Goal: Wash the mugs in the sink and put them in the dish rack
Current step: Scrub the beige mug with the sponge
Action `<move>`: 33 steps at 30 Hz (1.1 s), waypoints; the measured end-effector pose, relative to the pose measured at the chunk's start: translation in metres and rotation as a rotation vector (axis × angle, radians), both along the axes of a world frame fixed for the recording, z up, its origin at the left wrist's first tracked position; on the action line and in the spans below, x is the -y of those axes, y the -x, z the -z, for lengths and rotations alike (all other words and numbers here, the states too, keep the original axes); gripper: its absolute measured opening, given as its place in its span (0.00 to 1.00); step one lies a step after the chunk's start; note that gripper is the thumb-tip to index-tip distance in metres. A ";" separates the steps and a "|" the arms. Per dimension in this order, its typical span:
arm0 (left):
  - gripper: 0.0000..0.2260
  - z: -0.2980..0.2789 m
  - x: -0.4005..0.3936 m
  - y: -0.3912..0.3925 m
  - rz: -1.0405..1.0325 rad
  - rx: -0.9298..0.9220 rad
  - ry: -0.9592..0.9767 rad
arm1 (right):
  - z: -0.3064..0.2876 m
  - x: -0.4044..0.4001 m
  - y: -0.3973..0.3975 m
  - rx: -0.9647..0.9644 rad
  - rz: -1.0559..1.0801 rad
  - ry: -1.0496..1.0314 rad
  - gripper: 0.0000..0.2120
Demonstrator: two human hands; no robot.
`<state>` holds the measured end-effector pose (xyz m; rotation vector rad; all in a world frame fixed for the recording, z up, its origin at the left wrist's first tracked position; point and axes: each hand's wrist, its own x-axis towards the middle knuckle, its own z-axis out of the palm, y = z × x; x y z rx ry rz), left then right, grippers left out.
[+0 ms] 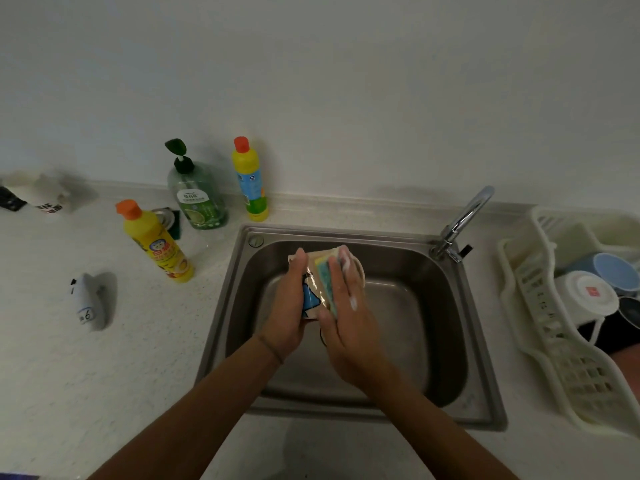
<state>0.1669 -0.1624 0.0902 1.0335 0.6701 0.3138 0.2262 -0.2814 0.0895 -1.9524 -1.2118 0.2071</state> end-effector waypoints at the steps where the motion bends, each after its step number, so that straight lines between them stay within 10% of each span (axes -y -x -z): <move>1: 0.31 0.000 0.002 0.000 0.005 0.002 -0.014 | -0.003 -0.003 -0.003 -0.041 0.016 -0.018 0.32; 33: 0.27 0.004 0.008 -0.012 0.039 0.000 -0.043 | 0.004 -0.001 -0.009 -0.386 0.169 -0.190 0.29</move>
